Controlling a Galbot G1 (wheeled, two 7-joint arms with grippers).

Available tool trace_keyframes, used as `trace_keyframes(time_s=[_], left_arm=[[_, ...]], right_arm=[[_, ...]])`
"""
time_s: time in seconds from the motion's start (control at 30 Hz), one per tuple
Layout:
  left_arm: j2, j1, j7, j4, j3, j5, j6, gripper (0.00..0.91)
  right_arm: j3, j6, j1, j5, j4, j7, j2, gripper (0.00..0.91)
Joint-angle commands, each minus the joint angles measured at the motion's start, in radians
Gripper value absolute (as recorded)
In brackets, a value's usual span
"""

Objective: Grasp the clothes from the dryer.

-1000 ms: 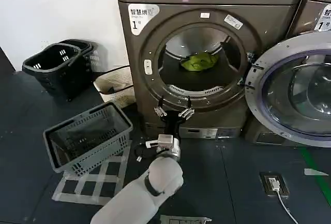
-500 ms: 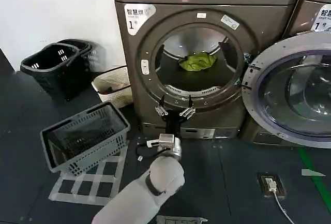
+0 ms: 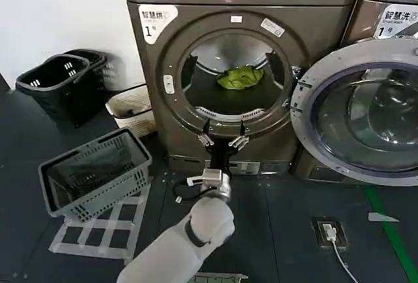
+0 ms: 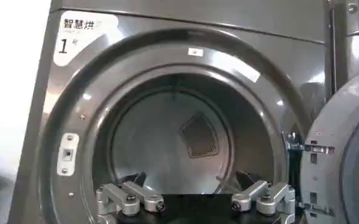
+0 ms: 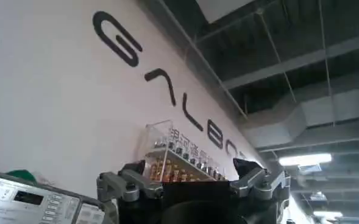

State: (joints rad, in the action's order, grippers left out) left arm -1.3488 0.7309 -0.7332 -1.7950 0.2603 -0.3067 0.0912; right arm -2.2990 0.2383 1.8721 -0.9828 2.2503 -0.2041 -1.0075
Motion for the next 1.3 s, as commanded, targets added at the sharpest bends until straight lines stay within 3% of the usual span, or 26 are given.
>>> trace_keyframes(time_s=[0.03,1.3], left_arm=[[0.001,-0.002,-0.001,-0.001,-0.005,-0.004,0.001,0.907],[0.001,0.001,0.001,-0.010,-0.034,-0.008,0.003,0.907]], right_arm=[[-0.003,0.001,0.000,-0.004,0.001,0.001,0.001,0.907],[-0.012,-0.017,0.003,-0.021,0.012,0.007,0.004,0.907]])
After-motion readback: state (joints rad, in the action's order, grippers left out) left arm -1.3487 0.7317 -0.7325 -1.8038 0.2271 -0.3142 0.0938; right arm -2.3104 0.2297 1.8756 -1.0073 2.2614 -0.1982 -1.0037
